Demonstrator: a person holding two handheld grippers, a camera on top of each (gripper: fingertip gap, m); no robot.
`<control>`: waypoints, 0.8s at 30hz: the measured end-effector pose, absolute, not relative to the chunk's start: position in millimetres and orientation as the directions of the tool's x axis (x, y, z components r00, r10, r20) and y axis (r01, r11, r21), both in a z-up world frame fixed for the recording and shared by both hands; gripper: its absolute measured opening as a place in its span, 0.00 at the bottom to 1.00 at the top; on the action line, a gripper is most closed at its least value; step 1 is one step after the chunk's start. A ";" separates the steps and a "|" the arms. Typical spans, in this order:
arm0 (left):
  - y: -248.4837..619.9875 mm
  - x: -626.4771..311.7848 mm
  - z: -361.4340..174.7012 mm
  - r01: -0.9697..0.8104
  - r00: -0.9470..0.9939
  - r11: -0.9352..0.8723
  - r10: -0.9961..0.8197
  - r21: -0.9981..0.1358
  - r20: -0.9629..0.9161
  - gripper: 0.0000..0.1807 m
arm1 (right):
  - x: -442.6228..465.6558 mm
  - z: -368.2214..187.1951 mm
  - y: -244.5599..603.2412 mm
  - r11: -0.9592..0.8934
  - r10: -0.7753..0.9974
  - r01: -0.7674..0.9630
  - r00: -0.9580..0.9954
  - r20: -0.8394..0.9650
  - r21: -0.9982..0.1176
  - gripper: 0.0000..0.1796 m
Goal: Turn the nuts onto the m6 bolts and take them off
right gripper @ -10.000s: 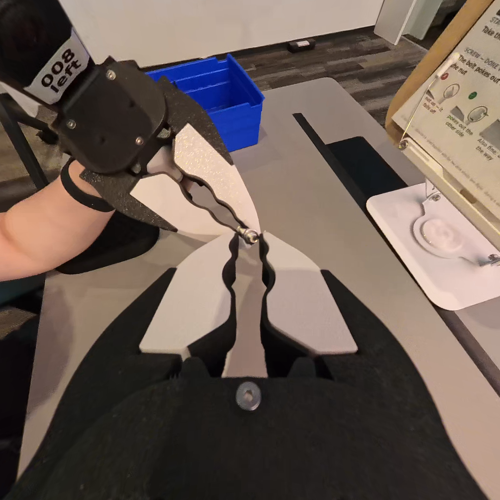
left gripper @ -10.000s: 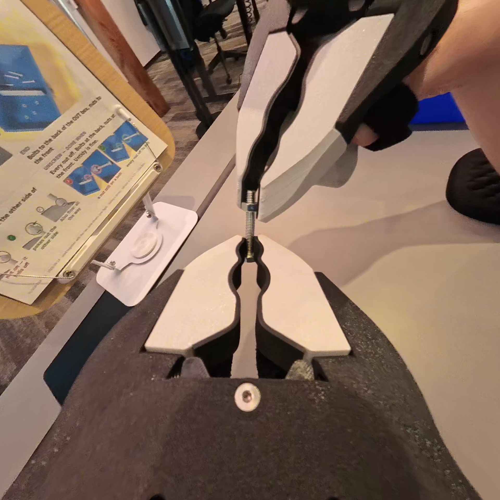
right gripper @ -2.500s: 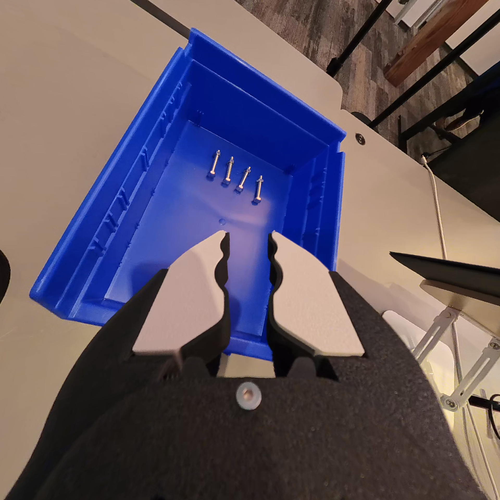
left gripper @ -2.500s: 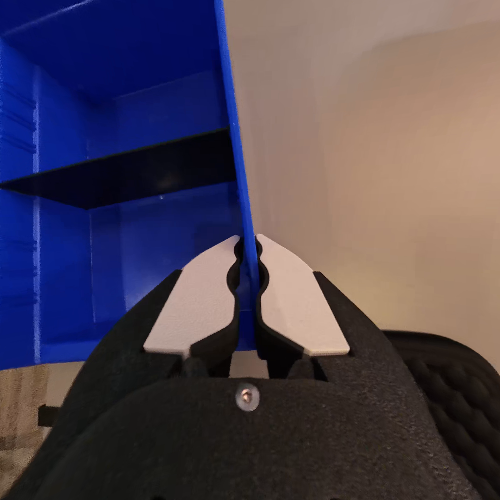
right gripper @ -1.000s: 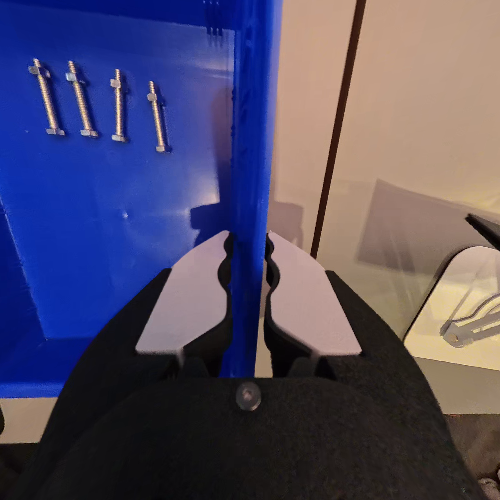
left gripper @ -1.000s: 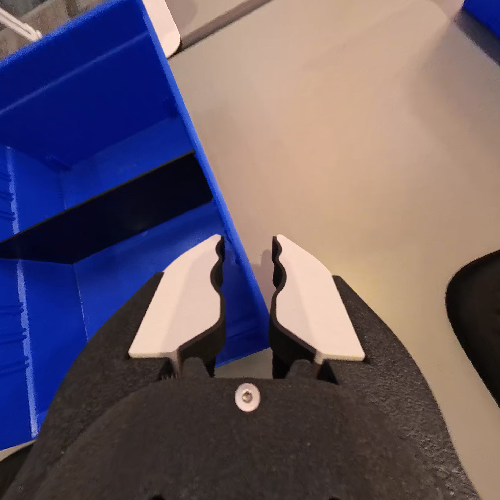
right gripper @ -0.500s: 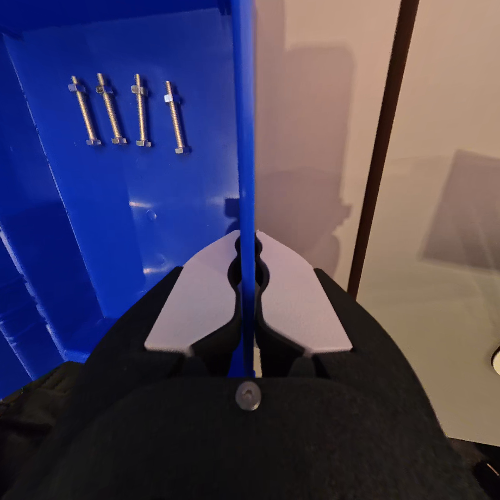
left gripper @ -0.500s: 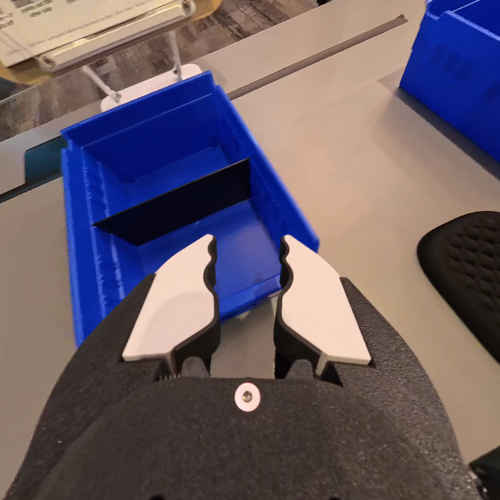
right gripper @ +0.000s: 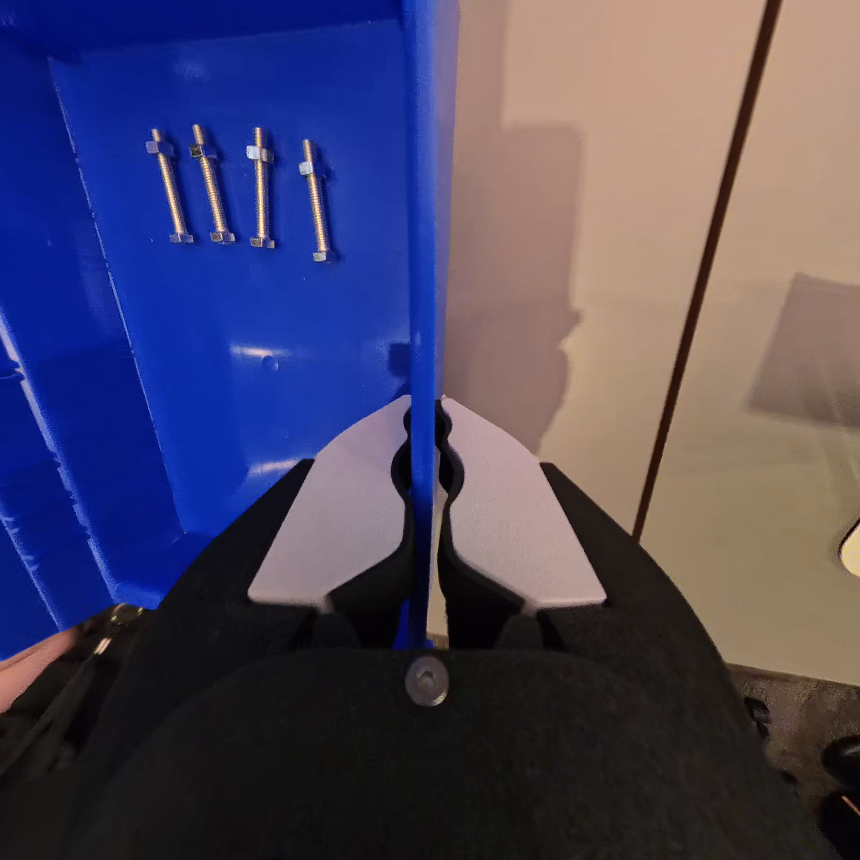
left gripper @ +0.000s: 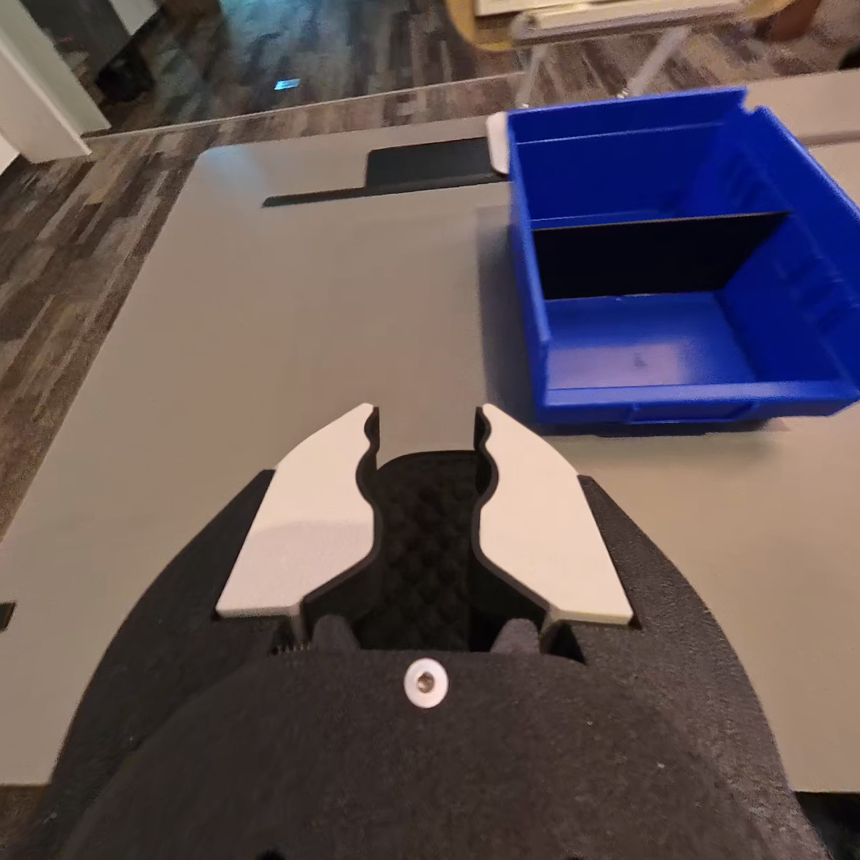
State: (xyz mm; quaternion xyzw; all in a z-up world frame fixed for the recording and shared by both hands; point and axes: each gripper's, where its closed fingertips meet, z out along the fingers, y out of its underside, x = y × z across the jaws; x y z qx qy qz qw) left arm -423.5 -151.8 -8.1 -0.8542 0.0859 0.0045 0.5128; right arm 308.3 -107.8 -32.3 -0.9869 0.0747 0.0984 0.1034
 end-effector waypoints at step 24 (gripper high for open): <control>-217.0 -573.9 -62.6 0.101 0.991 -0.504 0.127 -0.858 0.042 0.22 | -289.5 102.2 48.3 -0.797 0.589 0.469 0.744 -0.315 -0.381 0.03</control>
